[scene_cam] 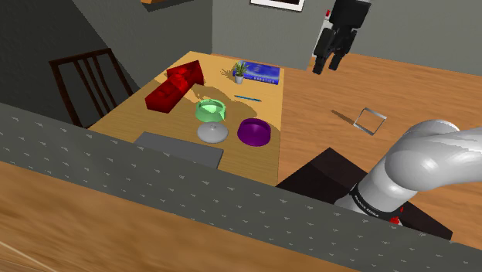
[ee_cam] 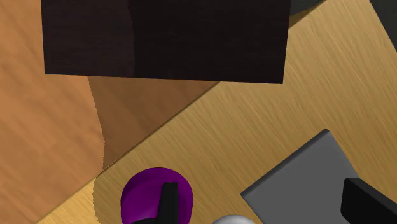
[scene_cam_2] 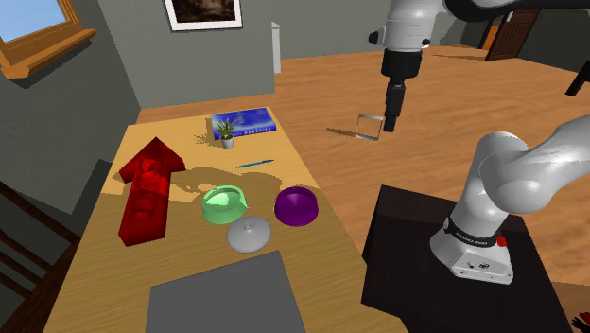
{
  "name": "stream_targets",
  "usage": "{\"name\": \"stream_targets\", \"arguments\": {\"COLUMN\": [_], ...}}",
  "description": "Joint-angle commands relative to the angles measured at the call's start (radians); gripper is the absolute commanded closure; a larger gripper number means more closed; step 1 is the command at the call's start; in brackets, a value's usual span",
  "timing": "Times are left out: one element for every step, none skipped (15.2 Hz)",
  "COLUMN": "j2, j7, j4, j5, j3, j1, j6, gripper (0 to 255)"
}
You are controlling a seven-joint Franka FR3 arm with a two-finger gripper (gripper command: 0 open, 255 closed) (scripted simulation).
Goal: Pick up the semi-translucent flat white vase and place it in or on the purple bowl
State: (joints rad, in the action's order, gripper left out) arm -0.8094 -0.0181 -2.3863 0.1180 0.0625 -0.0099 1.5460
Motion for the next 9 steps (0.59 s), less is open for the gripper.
{"name": "stream_targets", "arguments": {"j2": [0.000,0.022,0.045,0.069,0.095,0.122,0.151,0.181,0.211], "j7": [0.000,0.002,0.004,0.006,0.008,0.011,0.013,0.016,0.019], "j4": [0.000,-0.012,-0.022,-0.031,-0.039,-0.045,-0.049,-0.052,-0.054], "j5": [0.000,0.003,0.006,0.008,0.011,0.013,0.014,0.016,0.016], "j3": [0.000,0.008,0.016,0.024,0.032,0.040,0.048,0.056,0.064], "j1": [0.000,0.001,0.003,0.004,0.005,0.006,0.007,0.008,0.009], "j6": [0.000,0.036,0.072,0.108,0.143,0.179,0.214,0.249,0.284], "gripper": [0,0,0,0,0,0,0,0,0]}}
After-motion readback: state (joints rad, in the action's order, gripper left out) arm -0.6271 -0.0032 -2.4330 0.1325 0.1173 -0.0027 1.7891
